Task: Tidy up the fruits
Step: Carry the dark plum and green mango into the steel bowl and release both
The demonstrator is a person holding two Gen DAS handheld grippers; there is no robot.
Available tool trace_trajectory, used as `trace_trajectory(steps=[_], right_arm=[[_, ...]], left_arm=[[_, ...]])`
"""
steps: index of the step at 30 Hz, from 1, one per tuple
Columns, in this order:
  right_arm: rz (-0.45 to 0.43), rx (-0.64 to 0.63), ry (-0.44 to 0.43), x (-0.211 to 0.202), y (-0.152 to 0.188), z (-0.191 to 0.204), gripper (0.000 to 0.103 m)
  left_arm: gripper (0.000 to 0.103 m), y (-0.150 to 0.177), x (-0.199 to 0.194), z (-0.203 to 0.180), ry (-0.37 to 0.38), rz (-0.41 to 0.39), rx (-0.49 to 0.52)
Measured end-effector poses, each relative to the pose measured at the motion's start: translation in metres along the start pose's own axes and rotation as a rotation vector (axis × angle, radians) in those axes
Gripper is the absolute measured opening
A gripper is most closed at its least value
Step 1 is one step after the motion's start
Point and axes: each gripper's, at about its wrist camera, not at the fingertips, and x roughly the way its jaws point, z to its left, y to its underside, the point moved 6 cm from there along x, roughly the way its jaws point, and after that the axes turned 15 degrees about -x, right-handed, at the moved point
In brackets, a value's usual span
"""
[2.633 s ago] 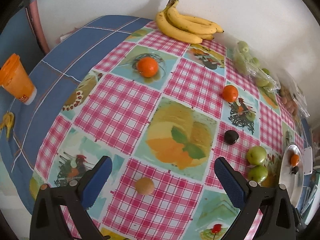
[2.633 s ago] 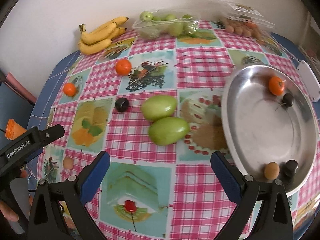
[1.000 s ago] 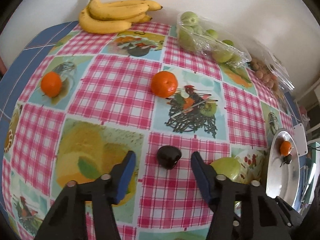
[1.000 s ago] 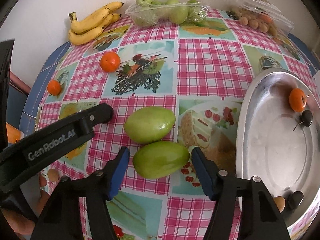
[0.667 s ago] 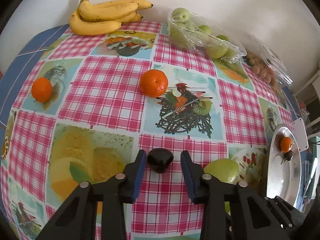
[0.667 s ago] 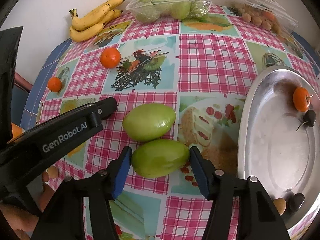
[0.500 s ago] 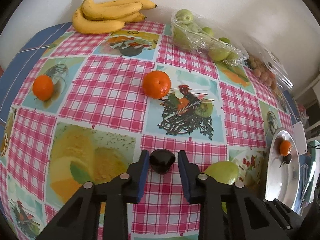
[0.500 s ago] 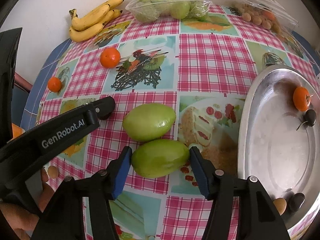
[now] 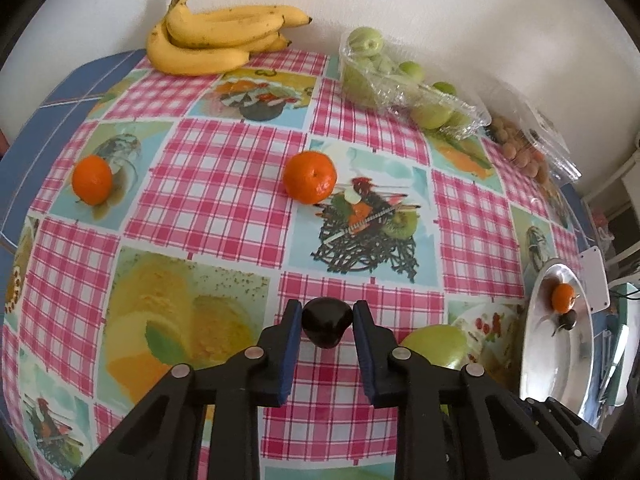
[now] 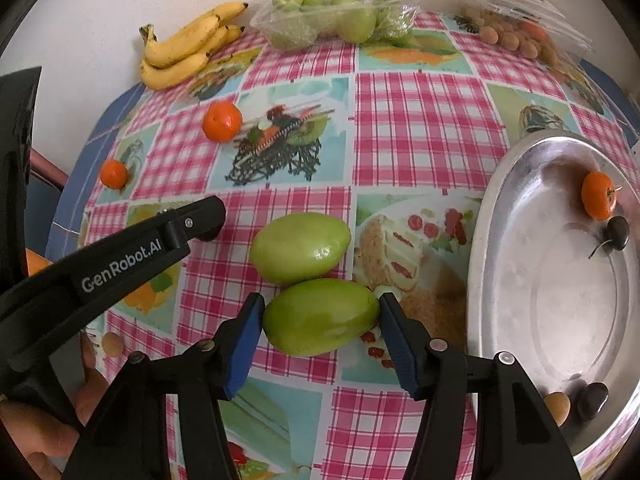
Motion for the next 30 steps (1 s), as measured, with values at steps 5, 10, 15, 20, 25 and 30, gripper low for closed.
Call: trace_trajectory(steps=[5, 10, 15, 20, 25, 30], right_arm=[[-0.054, 0.013, 0.0, -0.02, -0.007, -0.002, 0.06], [-0.071, 0.029, 0.013, -0.031, -0.007, -0.008, 0.06], [-0.074, 0.082, 0.034, -0.04, -0.003, -0.029, 0.06], [-0.077, 0.191, 0.071, -0.049, 0.009, -0.067, 0.06], [-0.073, 0.289, 0.131, -0.06, 0.026, -0.106, 0.06], [-0.06, 0.413, 0.164, -0.068, 0.049, -0.144, 0.06]], left_arm=[[0.028, -0.003, -0.015, -0.009, 0.012, -0.023, 0.003], [0.028, -0.001, -0.023, -0.017, 0.018, -0.031, 0.008], [0.028, 0.003, -0.027, -0.028, 0.025, -0.032, 0.014], [0.028, 0.011, -0.029, -0.05, 0.045, -0.021, 0.042], [0.028, 0.027, -0.033, -0.079, 0.067, -0.017, 0.105], [0.028, 0.053, -0.033, -0.114, 0.081, -0.003, 0.213]])
